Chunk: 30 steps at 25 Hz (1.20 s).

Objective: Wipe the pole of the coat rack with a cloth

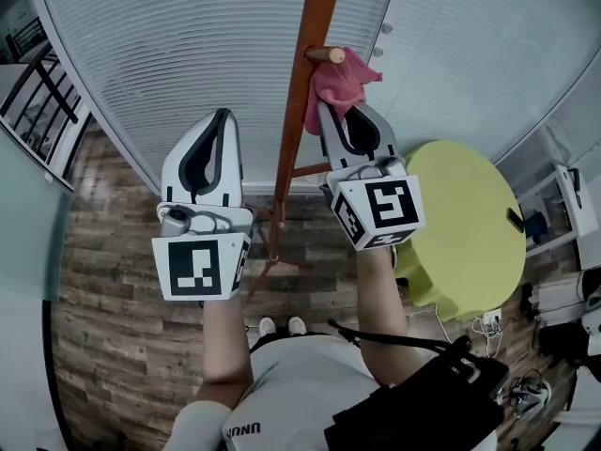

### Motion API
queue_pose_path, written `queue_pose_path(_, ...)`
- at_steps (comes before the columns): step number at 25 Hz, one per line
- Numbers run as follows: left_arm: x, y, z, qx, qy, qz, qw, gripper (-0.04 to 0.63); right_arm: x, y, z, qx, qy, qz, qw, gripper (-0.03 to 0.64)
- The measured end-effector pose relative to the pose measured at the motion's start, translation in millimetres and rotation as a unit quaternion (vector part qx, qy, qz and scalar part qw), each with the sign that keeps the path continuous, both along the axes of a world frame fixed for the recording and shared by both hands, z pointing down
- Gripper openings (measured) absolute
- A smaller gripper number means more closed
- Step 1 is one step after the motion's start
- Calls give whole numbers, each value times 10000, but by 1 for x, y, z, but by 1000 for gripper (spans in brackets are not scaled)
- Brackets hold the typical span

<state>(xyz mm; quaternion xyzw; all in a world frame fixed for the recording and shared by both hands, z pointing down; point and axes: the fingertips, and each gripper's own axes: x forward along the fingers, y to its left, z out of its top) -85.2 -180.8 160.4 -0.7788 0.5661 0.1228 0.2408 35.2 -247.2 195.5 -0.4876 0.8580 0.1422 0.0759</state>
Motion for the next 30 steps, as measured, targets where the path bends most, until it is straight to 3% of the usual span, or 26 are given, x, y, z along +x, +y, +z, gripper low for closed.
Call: queue_pose_path(30,1,1,14,-197,10,23,9998,13,-9,7,50,-531,355,9,9980,74)
